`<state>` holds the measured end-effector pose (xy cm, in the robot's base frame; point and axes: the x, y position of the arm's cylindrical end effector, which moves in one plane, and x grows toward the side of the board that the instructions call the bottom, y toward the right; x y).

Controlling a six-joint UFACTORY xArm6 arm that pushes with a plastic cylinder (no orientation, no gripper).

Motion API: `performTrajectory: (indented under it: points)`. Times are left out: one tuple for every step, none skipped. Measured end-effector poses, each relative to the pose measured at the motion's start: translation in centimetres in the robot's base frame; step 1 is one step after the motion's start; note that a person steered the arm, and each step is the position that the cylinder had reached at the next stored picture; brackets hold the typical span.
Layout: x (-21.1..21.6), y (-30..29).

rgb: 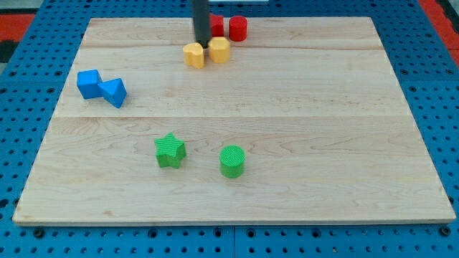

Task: Move the red blocks towards the top left corner

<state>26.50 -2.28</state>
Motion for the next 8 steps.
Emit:
performTrajectory:
  points:
    - [-0.4,5.2]
    - [-2.2,8.1]
    - [-3.5,5.9]
    - [-4.7,-0.5]
    - [-4.6,1.4]
    - [-5.9,6.4]
    - [-7.2,6.4]
    - [-7.2,3.9]
